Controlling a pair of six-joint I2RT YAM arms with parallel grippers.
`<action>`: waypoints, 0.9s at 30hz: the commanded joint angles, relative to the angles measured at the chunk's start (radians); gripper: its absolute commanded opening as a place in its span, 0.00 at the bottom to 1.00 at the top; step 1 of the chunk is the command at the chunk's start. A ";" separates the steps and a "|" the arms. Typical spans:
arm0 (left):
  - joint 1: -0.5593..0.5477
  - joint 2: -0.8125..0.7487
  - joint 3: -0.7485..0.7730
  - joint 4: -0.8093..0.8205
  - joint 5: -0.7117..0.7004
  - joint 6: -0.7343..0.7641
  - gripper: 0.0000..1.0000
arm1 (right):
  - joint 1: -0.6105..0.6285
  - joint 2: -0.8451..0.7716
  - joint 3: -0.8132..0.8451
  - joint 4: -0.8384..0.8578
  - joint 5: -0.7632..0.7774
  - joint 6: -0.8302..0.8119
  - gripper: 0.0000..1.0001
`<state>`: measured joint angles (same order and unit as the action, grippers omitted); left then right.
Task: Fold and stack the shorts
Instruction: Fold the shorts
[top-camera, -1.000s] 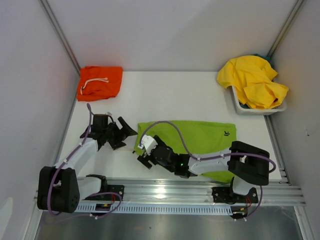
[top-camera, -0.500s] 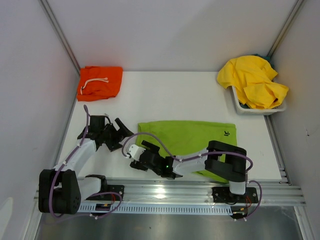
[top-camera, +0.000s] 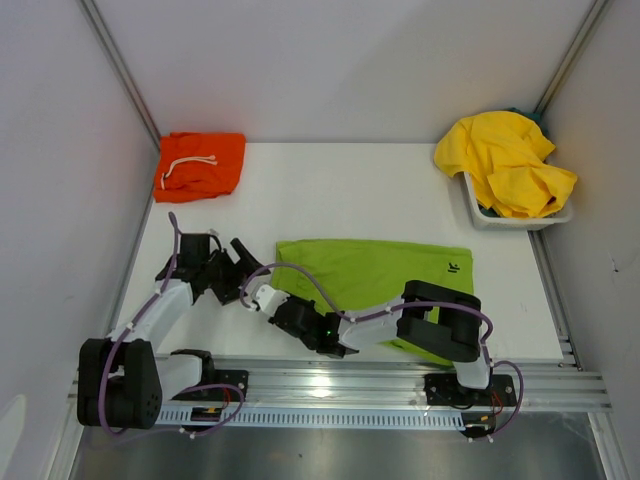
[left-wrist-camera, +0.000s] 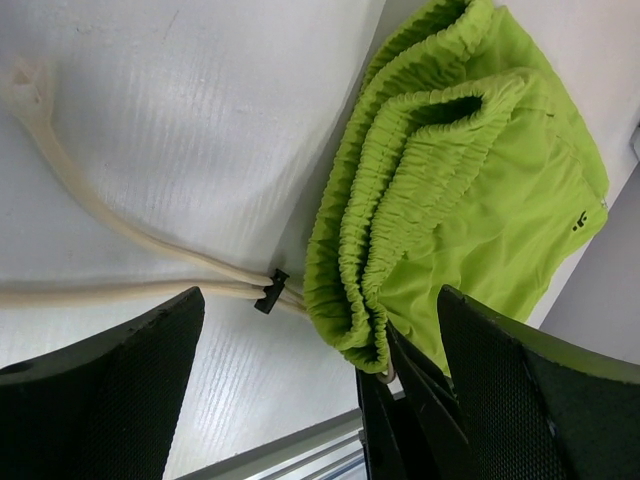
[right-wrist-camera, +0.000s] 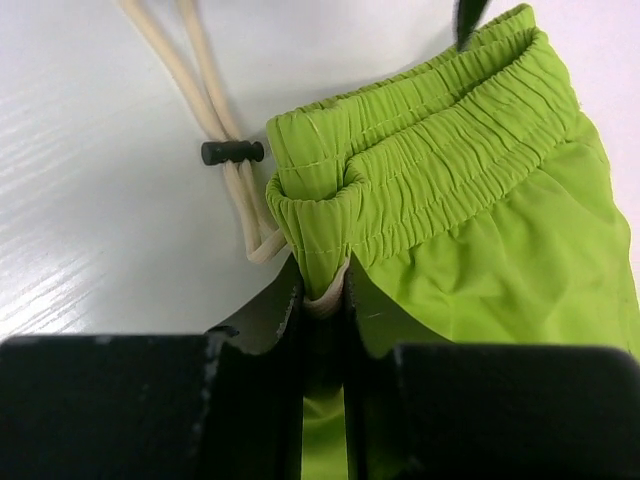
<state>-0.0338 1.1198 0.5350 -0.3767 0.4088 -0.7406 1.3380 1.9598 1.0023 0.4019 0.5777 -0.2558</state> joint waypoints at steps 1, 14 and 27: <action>0.012 -0.011 -0.012 0.048 0.042 0.000 0.99 | -0.007 0.001 -0.022 0.115 0.056 0.039 0.04; -0.034 0.012 -0.098 0.254 0.116 -0.146 0.99 | -0.051 -0.078 -0.139 0.281 0.031 0.151 0.00; -0.124 0.126 -0.026 0.369 0.114 -0.266 0.99 | -0.053 -0.134 -0.223 0.405 0.008 0.133 0.00</action>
<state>-0.1425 1.2182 0.4648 -0.0681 0.4984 -0.9615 1.2869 1.8824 0.7979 0.6941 0.5743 -0.1276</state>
